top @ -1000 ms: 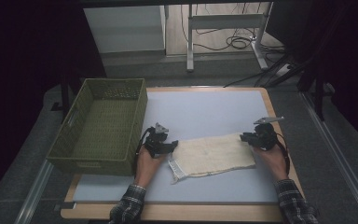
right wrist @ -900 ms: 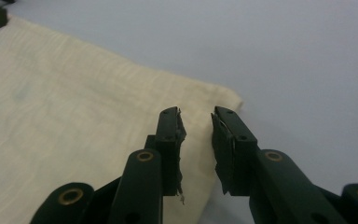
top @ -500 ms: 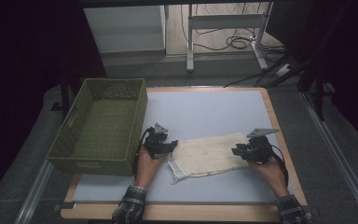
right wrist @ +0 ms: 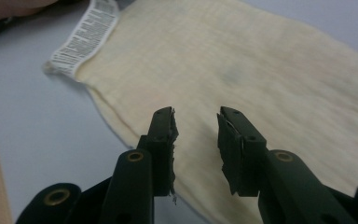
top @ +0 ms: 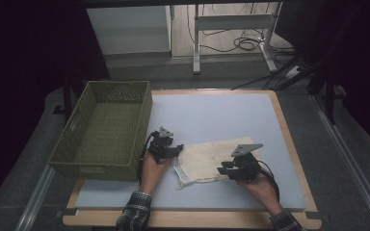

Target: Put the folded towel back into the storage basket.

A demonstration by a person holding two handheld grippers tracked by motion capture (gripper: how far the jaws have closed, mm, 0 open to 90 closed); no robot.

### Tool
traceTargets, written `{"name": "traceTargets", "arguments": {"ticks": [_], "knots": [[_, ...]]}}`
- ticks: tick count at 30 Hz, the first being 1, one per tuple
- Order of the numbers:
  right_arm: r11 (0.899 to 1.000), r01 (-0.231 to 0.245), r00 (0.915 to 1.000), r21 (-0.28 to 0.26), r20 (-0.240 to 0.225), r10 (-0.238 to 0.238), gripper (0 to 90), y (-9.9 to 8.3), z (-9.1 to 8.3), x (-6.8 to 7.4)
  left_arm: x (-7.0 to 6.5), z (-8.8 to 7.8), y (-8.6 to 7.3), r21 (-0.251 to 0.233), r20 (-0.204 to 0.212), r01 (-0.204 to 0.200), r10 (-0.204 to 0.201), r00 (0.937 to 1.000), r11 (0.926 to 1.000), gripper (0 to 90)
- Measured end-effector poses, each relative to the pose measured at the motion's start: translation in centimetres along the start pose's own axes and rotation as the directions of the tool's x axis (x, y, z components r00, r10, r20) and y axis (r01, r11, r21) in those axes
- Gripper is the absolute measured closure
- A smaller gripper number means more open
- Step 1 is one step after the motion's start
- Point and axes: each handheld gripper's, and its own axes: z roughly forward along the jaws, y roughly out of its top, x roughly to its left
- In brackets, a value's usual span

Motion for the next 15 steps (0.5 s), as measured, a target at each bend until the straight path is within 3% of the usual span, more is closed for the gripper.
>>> {"name": "traceTargets", "arguments": {"ticks": [15], "knots": [[0.997, 0.073, 0.9888, 0.028, -0.133, -0.069, 62.2, 1.9, 4.2, 4.5, 0.0, 0.0, 0.0, 0.0, -0.001, 0.001, -0.001, 1.0, 1.0, 45.2]]}}
